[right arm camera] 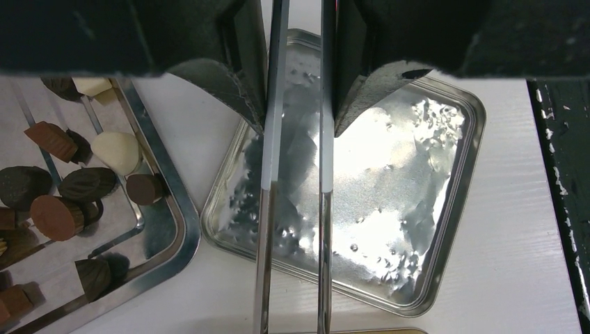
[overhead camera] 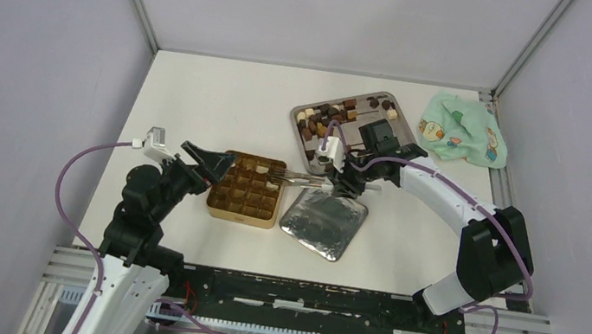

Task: Pack the chocolate
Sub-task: Place the fake chocolate in the packing box, then pick up the fake chocolate from the plate.

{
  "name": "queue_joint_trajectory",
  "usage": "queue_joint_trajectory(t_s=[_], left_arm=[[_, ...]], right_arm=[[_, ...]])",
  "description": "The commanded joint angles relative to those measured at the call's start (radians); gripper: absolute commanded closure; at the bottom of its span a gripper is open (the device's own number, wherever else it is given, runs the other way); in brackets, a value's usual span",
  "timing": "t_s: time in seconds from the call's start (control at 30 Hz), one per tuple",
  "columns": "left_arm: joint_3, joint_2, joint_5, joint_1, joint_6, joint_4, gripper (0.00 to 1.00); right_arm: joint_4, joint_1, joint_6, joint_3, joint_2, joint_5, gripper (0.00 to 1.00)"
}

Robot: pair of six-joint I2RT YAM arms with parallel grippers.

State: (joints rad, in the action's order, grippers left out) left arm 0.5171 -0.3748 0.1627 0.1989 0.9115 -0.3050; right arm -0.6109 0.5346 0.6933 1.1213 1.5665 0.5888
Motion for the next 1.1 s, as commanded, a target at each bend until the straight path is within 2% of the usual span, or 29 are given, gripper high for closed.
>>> queue_joint_trajectory(t_s=[0.0, 0.3, 0.47, 0.73, 1.07], left_arm=[[0.006, -0.001, -0.002, 0.002, 0.037, 0.020, 0.03], [0.011, 0.000, -0.003, 0.002, 0.039, 0.020, 0.03], [0.008, 0.005, -0.003, 0.002, 0.041, 0.020, 0.02], [0.002, 0.011, -0.005, 0.003, 0.041, 0.020, 0.02], [-0.003, 0.010, -0.005, 0.002, 0.041, 0.020, 0.02]], right_arm=[[0.026, 0.004, -0.014, 0.052, -0.004, 0.005, 0.61], [0.014, -0.004, -0.024, 0.085, -0.009, 0.047, 0.61], [0.005, -0.055, -0.035, 0.110, -0.020, 0.109, 0.61], [0.010, -0.271, -0.053, 0.126, -0.006, 0.185, 0.62], [-0.044, -0.470, 0.025, 0.149, 0.056, 0.079, 0.62]])
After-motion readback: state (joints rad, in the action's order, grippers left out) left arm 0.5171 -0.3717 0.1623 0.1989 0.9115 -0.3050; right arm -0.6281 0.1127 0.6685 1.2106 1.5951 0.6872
